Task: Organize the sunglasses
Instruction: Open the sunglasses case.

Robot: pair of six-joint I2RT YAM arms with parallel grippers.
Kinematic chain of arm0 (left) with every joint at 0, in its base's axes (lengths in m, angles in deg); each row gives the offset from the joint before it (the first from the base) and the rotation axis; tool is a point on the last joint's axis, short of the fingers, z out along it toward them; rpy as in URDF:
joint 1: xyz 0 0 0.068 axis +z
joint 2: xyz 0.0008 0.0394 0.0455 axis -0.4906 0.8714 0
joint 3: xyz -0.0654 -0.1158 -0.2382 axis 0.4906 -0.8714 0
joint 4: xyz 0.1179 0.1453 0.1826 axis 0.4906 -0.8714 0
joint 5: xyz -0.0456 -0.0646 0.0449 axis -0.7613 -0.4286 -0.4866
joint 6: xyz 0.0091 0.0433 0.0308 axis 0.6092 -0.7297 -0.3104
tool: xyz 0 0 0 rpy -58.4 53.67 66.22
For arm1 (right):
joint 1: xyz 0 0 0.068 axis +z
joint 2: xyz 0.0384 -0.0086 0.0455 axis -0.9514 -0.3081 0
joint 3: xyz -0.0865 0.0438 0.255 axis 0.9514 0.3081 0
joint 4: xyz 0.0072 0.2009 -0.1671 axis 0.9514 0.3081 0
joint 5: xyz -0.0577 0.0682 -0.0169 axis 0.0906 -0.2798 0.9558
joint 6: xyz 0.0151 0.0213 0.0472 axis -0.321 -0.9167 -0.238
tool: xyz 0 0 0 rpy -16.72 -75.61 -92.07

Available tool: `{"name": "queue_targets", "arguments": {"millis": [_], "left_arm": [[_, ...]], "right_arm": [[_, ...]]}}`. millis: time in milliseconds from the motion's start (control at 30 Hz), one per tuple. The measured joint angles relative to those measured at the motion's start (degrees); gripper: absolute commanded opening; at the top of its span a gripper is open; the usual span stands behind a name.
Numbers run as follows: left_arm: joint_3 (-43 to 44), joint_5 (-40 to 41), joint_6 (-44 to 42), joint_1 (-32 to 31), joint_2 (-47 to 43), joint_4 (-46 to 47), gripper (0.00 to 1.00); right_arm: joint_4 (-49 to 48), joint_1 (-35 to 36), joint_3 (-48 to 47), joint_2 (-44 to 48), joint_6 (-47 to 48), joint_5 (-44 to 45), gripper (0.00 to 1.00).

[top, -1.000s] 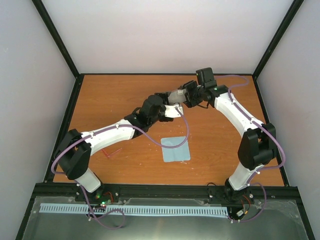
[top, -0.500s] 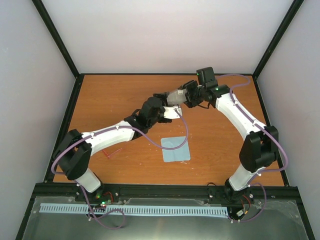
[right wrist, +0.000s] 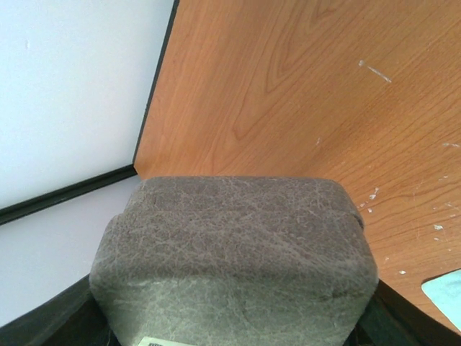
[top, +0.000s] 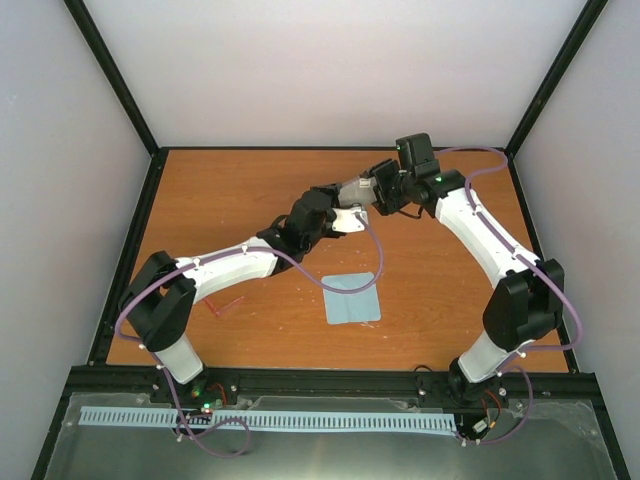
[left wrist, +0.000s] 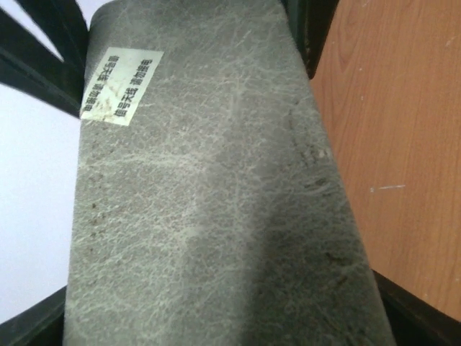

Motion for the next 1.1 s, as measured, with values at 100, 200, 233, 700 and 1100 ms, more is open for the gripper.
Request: {"name": "queue_targets", "arguments": {"millis": [100,200,233,700,1100], "left_arm": [[0.6,0.3,1.2,0.2,0.0,0.8,0.46],[1.4,-0.3,2.2,0.4,0.0,0.1,0.23],[1.8,-0.5,2.5,0.5,0.0,-0.6,0.19],[8.4,-15.7,12.3,5.1,-0.8,-16.4,0.01],[19.3,-42.7,25.0,13.1,2.9,-34.5,0.01]], "right_arm": [[0.0,-0.2,0.1,0.5,-1.2,0.4,0.03],[-0.7,-0.4,0.2,0.8,-1.2,0.0,0.03],[-0.7,-0.4,0.2,0.8,-1.2,0.0,0.04],[2.1,-1.1,-0.1,1.2,3.7,-3.7,0.84],[1.1,-7.2,-2.8,14.8,27.9,-11.0,0.9]]}}
